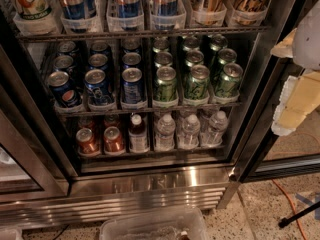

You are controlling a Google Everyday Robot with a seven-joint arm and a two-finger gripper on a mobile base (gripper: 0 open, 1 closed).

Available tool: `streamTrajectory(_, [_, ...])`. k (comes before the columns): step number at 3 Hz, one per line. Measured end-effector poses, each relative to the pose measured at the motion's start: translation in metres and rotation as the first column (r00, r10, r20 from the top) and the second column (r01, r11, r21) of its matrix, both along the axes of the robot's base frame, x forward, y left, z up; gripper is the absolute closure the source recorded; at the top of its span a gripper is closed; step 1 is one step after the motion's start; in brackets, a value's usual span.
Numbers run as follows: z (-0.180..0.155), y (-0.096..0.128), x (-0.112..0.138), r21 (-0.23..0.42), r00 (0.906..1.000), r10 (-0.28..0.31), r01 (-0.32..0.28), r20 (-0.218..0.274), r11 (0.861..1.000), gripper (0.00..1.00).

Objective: Pick orange can from top shelf of fridge

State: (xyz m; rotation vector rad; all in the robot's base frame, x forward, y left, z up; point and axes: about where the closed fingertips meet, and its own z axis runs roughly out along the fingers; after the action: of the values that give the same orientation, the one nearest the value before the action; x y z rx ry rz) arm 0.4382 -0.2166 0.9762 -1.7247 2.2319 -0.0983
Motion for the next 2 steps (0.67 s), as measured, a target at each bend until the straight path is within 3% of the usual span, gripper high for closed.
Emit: streamTrajectory(2, [0.0028,0.0008,0.0004,0.026,0.9999,-0.001,0.0,0.01,1.0,0.0])
